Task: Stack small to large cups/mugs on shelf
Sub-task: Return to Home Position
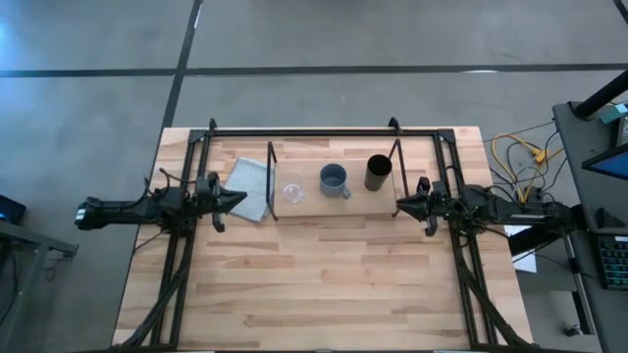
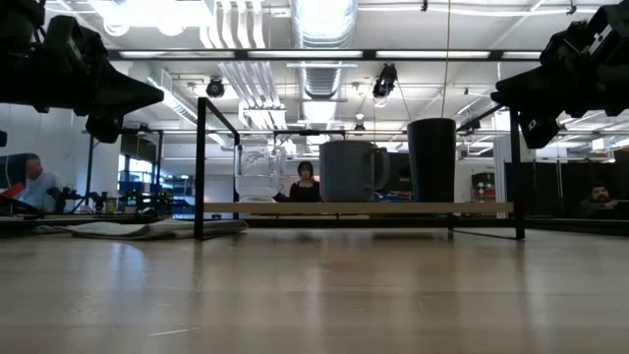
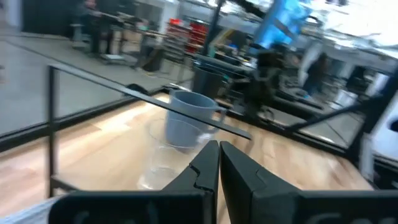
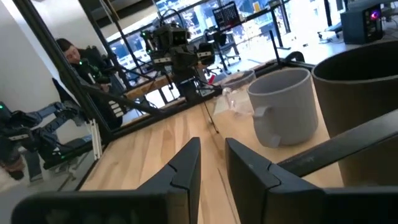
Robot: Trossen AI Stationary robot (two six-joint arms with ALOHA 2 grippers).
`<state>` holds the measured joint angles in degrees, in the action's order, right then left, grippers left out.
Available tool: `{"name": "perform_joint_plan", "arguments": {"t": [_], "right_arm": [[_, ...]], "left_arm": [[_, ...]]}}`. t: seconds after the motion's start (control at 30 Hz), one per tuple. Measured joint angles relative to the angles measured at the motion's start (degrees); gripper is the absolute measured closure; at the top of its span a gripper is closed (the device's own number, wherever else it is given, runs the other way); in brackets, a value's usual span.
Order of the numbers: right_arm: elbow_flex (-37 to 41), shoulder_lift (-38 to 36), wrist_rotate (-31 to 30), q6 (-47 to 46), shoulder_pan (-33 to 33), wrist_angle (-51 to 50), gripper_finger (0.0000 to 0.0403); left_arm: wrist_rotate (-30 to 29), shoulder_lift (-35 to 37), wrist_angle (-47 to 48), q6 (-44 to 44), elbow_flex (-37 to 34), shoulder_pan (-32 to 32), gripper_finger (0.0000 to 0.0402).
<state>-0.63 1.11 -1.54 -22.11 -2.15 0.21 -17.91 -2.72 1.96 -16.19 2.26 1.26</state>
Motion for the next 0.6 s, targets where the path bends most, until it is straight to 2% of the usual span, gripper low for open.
{"name": "perform_joint_plan", "arguments": {"t": [0.33,0.6], "right_arm": [[0.0,0.2,0.0,0.0,0.0,0.0,0.0335],[0.0,0.2,0.0,0.1,0.0,0.0,0.0335]], "left_arm": [[18.3,0.0,1.6,0.2,-0.2,0.0,0.0402],[20.5,-2.1,1.8,5.6,-0.1,0.0,0.0402]]}}
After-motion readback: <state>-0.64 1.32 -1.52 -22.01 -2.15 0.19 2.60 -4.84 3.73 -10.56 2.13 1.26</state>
